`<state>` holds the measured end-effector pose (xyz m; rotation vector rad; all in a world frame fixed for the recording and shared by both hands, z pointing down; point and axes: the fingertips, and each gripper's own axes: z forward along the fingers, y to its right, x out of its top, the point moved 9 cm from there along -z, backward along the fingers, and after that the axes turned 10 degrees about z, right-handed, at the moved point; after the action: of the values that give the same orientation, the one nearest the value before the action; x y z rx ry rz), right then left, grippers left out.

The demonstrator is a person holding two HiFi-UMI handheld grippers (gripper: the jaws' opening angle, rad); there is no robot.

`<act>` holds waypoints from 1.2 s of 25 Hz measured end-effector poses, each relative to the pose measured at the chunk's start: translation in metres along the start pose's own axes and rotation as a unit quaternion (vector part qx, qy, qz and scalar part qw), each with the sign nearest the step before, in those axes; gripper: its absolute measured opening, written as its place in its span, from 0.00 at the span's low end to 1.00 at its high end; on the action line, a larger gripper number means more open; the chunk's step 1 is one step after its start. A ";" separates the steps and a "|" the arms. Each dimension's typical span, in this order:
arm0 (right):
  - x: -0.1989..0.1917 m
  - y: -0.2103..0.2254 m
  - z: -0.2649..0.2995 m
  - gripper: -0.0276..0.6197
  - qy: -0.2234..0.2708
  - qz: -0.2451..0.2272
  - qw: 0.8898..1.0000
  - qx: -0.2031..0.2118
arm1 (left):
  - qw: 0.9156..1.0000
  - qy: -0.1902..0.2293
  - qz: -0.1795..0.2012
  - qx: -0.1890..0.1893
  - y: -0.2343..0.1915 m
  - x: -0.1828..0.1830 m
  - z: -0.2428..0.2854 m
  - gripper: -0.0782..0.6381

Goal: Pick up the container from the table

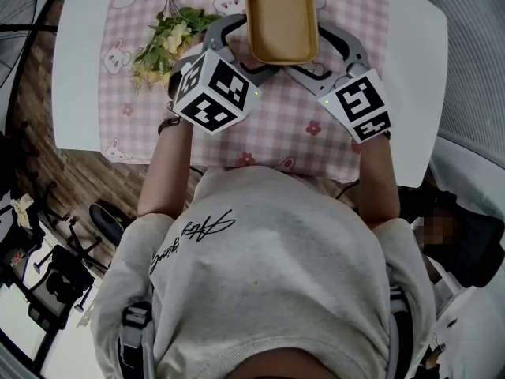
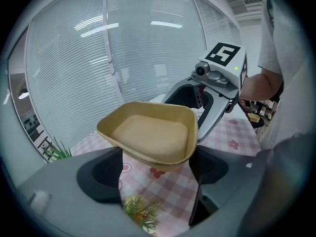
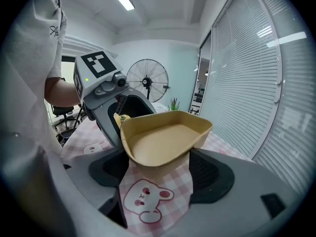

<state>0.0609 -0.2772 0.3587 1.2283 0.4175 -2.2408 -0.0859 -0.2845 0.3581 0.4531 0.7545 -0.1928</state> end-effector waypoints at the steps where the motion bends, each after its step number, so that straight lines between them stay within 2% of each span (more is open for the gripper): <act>1: 0.001 -0.002 -0.001 0.63 0.001 0.000 1.000 -0.001 | 1.000 0.001 0.001 0.000 0.001 0.001 -0.002 0.68; 30: 0.029 -0.038 -0.027 0.63 0.029 0.000 1.000 -0.006 | 1.000 0.018 0.017 0.015 0.011 0.013 -0.053 0.68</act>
<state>0.0438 -0.2421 0.3199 1.2896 0.4509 -2.2037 -0.1054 -0.2508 0.3186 0.4983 0.7797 -0.1635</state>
